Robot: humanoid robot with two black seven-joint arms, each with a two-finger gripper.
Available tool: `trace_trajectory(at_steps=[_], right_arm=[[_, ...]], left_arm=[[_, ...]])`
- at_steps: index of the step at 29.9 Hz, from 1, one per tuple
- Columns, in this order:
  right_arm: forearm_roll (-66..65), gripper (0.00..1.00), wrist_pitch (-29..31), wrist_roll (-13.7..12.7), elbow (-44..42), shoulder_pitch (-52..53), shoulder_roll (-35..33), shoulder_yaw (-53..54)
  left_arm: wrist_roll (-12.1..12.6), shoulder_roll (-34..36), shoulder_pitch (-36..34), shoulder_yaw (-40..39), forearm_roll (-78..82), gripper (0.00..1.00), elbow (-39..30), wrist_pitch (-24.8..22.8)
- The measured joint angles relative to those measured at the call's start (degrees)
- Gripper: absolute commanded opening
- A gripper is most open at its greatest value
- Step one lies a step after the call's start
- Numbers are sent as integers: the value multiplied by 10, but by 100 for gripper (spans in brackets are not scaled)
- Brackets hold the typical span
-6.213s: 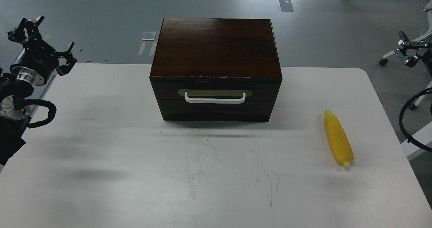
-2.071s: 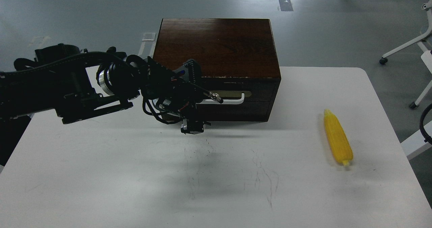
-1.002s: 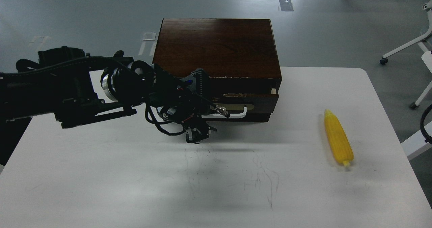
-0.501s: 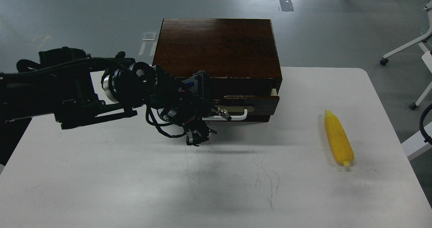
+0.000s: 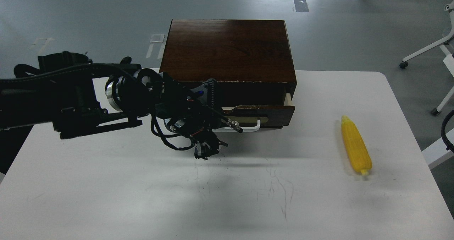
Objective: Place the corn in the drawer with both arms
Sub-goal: 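Pull the drawer toward the robot with the left gripper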
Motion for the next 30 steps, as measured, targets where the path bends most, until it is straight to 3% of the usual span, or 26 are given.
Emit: trace_trajectory(at_steps=[11, 12, 14, 15, 18, 24, 30], right_arm=[[0, 100, 0, 0, -1, 0, 0, 0], [0, 100, 0, 0, -1, 0, 0, 0], [0, 100, 0, 0, -1, 0, 0, 0], [0, 100, 0, 0, -1, 0, 0, 0], [0, 100, 0, 0, -1, 0, 0, 0], [0, 100, 0, 0, -1, -1, 0, 0], [0, 100, 0, 0, -1, -1, 0, -1]], left_arm=[[-1, -3, -8, -1, 0, 49, -5, 0], [-1, -3, -9, -1, 0, 51, -5, 0], [-1, -3, -10, -1, 0, 66, -8, 0], [-1, -3, -10, -2, 0, 79, -9, 0], [-1, -3, -10, -2, 0, 89, -11, 0], [0, -3, -9, -5, -1, 96, -11, 0], [3, 0, -15, -17, -26, 96, -10, 0]])
